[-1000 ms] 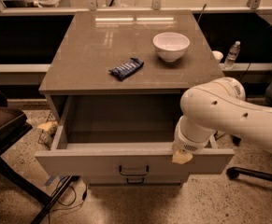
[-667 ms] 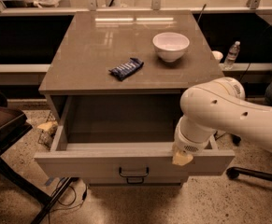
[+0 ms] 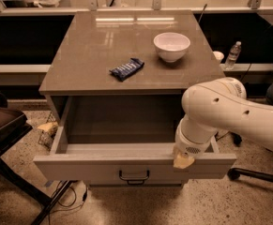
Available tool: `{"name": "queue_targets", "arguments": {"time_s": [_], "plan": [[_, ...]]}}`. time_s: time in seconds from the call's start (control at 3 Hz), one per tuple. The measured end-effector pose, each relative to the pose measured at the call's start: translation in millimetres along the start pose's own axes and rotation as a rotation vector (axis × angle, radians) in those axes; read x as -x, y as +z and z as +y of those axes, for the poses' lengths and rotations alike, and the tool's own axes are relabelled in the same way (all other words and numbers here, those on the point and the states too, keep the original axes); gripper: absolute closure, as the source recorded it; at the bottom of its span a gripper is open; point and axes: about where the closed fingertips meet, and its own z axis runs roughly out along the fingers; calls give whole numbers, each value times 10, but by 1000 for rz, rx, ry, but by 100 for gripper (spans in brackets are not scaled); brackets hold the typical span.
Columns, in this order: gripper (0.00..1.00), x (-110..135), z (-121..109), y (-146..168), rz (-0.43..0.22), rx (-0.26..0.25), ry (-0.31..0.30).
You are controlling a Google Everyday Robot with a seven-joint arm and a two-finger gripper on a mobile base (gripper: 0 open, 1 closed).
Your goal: Open top drawer
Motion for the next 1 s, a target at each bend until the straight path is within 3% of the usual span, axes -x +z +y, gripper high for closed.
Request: {"name": "queue_targets", "arguments": {"time_s": [0.33,0.67,1.0], "plan": [[85,6,-1,-54,0,0,0],[62,4,4,-60,1,-1,-1],[30,0,10,-69,3,-3,-1]]}}
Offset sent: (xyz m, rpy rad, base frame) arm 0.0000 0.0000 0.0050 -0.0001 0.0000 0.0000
